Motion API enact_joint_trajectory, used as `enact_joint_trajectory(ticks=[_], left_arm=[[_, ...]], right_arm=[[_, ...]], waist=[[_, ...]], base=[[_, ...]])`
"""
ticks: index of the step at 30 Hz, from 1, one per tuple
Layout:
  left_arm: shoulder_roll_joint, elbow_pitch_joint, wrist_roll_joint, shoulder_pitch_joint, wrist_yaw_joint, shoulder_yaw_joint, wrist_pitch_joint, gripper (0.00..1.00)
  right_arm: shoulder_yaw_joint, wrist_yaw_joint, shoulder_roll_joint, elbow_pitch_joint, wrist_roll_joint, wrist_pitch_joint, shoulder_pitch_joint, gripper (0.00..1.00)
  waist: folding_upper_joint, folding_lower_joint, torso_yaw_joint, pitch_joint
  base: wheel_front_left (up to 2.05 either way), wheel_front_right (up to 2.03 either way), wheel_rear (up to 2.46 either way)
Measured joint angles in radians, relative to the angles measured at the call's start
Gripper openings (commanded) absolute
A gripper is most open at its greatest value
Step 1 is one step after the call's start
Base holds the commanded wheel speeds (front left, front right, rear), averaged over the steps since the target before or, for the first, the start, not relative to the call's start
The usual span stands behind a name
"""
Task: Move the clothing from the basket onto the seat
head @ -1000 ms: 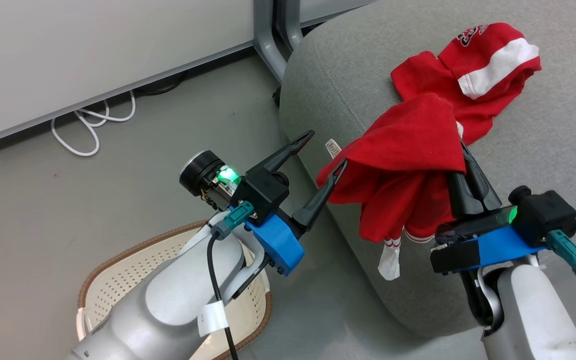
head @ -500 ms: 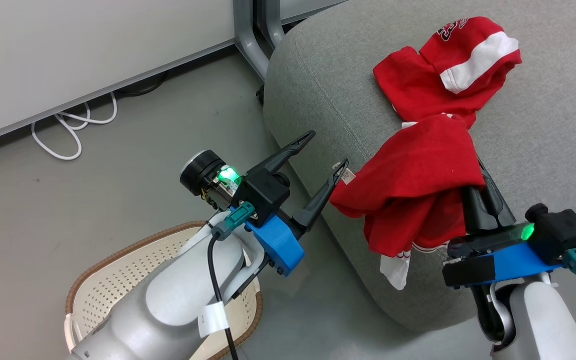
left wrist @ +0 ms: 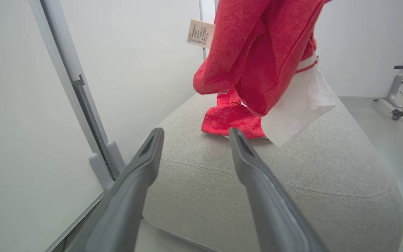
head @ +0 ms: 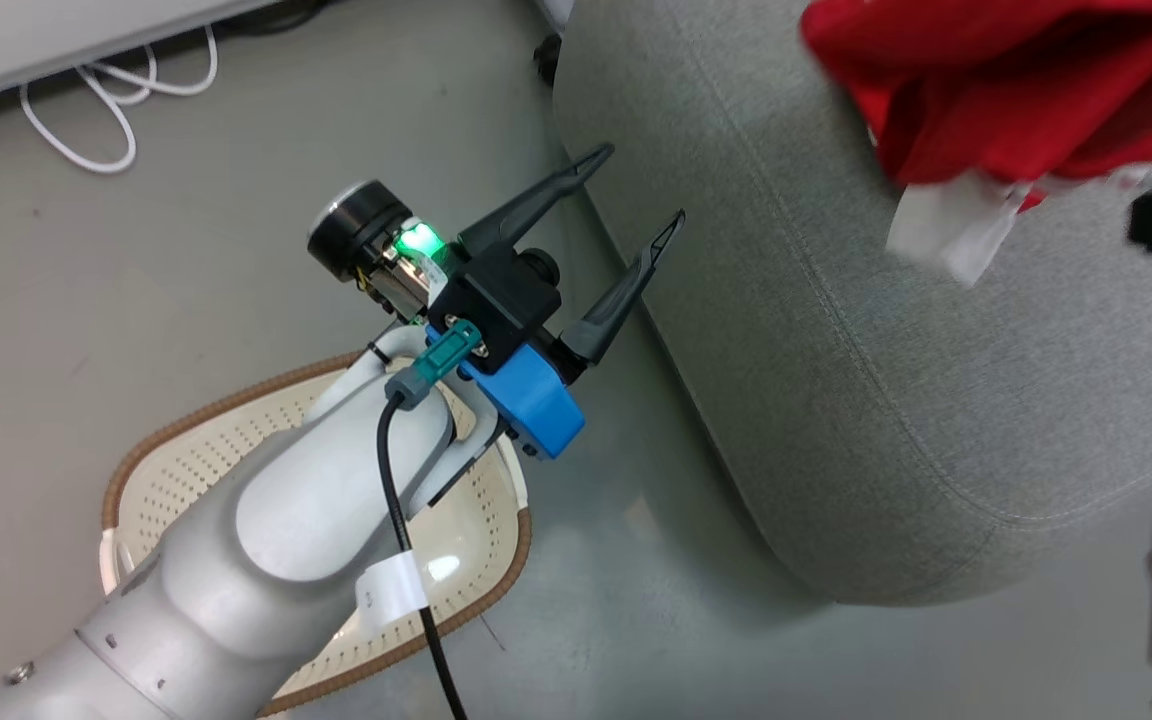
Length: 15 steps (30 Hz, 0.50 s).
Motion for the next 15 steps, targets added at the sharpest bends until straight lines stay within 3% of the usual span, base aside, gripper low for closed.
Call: enact_joint_trajectory(ticks=[8, 15], left_arm=[[0.049, -0.073, 0.045, -0.092, 0.000, -0.002, 0.039, 1.00], [0.088, -0.132, 0.062, -0.116, 0.007, -0.001, 0.064, 1.00]], right_arm=[[-0.229, 0.000, -0.156, 0.000, 0.003, -0.001, -0.286, 0.00], [-0.366, 0.000, -0.304, 0.131, 0.036, -0.001, -0.360, 0.00]], waist=[[0.0000, 0.0000, 0.033, 0.182], [0.0000, 0.0001, 0.050, 0.322]], base=[[0.00, 0.00, 0.00], [0.00, 0.00, 0.00]])
